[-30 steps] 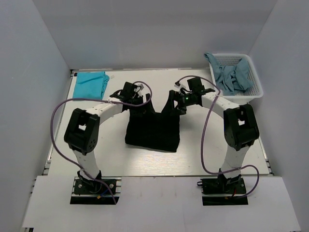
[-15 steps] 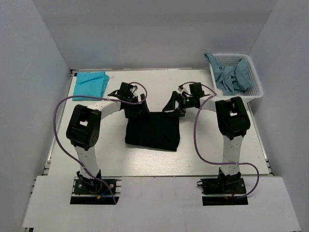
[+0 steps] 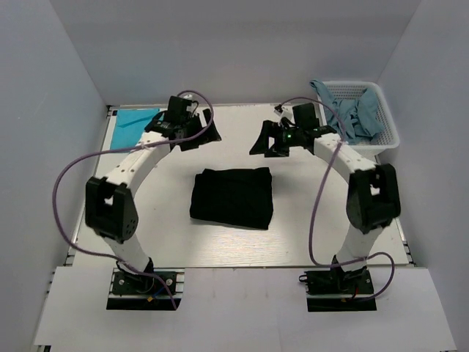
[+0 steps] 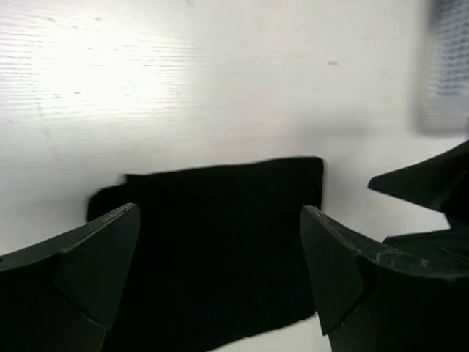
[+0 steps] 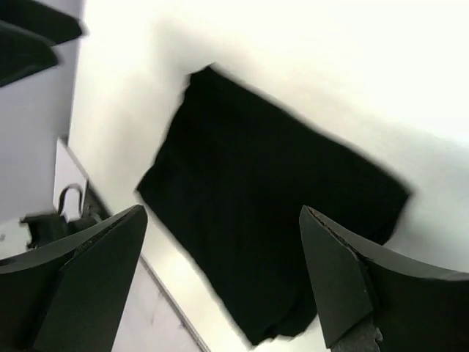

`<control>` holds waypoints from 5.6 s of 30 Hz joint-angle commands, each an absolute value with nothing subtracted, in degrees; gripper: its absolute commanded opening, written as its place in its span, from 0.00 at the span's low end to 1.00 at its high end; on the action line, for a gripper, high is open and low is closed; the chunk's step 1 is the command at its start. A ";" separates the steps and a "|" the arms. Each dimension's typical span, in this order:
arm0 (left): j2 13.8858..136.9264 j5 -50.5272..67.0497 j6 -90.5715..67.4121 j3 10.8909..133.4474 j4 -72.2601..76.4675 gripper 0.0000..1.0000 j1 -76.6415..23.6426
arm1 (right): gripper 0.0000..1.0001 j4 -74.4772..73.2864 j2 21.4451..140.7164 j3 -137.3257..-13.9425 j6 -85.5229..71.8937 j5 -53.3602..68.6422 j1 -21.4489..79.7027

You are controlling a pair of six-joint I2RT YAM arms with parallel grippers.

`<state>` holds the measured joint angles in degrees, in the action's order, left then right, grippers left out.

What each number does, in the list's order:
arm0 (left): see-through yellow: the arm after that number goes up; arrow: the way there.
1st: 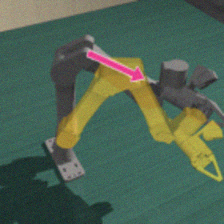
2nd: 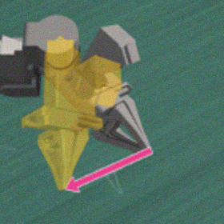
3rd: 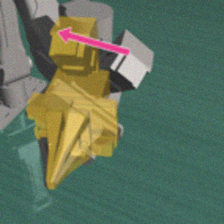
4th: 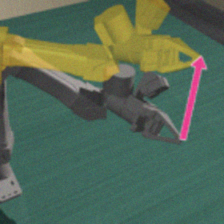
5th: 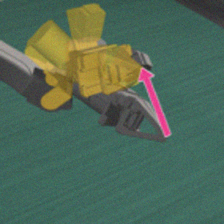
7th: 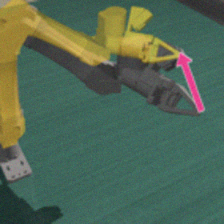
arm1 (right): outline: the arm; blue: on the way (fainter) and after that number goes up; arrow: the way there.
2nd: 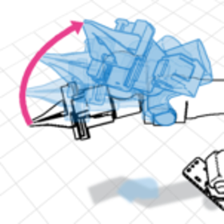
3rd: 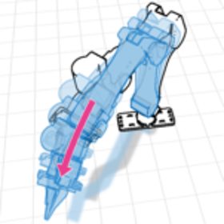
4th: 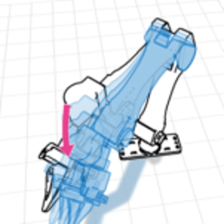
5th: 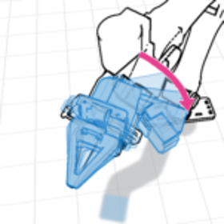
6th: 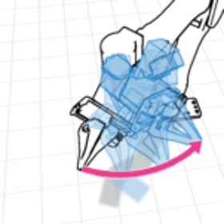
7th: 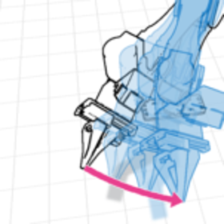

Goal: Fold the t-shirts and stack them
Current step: Smooth out wrinkles on the folded tshirt, then put the neatly folded tshirt into the corner of the board with the left arm

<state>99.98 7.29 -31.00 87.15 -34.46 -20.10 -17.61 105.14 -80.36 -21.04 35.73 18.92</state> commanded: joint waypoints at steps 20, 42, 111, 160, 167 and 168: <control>77.77 27.77 -45.97 28.84 -2.45 1.00 -25.76 | 0.90 -5.80 105.46 -45.09 -12.13 57.13 26.37; 69.25 -0.95 -37.79 53.78 -35.68 1.00 -24.61 | 0.90 -28.14 81.06 -60.11 -11.85 30.95 21.44; 107.74 5.53 24.61 112.76 -33.49 0.00 0.07 | 0.90 -40.69 80.24 -68.64 -14.15 -4.66 21.00; 133.77 4.82 -20.19 123.16 -33.14 1.00 23.02 | 0.90 -39.04 93.34 -78.84 -16.00 6.15 21.18; 134.57 6.06 -28.91 120.07 -23.50 0.95 24.87 | 0.90 -39.29 94.31 -78.14 -16.44 7.12 21.27; 134.56 6.59 -28.92 118.84 -21.99 0.95 24.87 | 0.90 -39.29 94.39 -78.05 -16.61 7.38 21.18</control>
<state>135.76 5.96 -23.42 120.73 -28.32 24.56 -41.28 95.81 -78.83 -15.99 6.17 21.02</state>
